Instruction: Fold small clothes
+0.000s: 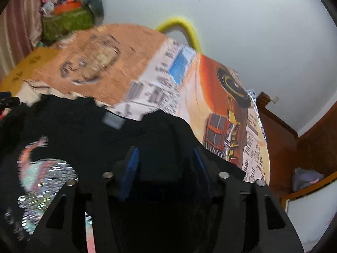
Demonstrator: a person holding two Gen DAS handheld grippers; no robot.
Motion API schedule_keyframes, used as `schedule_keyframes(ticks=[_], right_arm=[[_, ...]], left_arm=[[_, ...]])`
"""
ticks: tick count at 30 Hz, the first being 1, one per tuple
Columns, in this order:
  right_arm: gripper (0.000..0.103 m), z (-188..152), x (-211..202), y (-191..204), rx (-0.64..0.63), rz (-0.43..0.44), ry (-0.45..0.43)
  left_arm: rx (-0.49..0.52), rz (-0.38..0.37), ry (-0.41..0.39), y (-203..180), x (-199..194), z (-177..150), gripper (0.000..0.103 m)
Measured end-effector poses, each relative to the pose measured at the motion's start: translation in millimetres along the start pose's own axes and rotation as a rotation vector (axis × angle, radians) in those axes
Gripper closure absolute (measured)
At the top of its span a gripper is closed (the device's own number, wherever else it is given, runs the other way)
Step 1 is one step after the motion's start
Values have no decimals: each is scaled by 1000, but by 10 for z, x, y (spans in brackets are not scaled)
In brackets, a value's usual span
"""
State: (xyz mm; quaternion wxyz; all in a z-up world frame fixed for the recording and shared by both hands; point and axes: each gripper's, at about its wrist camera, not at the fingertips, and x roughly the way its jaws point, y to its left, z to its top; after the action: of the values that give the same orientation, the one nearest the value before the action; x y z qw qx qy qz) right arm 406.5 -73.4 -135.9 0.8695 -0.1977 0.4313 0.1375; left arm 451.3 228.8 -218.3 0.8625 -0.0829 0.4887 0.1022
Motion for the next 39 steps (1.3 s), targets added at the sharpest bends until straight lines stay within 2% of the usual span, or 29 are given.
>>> schedule_keyframes(ticks=[4,8,12,19,22,23,25,26,28,32,36,39], right_arm=[[31,-51,-450,118,-1,23,-102],[27,-186,-764,221,26,81,-158],[27,-409,-818,308,53,119,-143],[27,-788,-649,381,71,101,-56],[27,-878,-610,356,74,93,-34],[27,-904,-616,351,73,94,-33],[27,-945,-630,352,73,99,-34],[27,-965,-641,354,75,102,-35],[27,-990,-661,348,79,109,-42],[27,-1031,-690,318,99,134,-50],[27,-1066,-714,272,109,149,-63],[27,-1099,-740,208,126,166,-76]], left_arm=[[-80,17,-4,476,-278,-157,37],[-134,46,13,843,-418,-388,36],[-166,21,78,1021,-347,-640,36],[-189,-76,173,938,-2,-858,36],[-188,-41,163,876,109,-856,37],[-160,-7,155,822,141,-843,39],[-84,102,145,707,196,-835,65],[-55,136,137,660,210,-841,70],[-28,146,127,593,211,-839,94],[-18,166,106,554,110,-764,98],[-42,195,-12,586,-311,-553,99],[-43,142,-98,485,-722,-351,99]])
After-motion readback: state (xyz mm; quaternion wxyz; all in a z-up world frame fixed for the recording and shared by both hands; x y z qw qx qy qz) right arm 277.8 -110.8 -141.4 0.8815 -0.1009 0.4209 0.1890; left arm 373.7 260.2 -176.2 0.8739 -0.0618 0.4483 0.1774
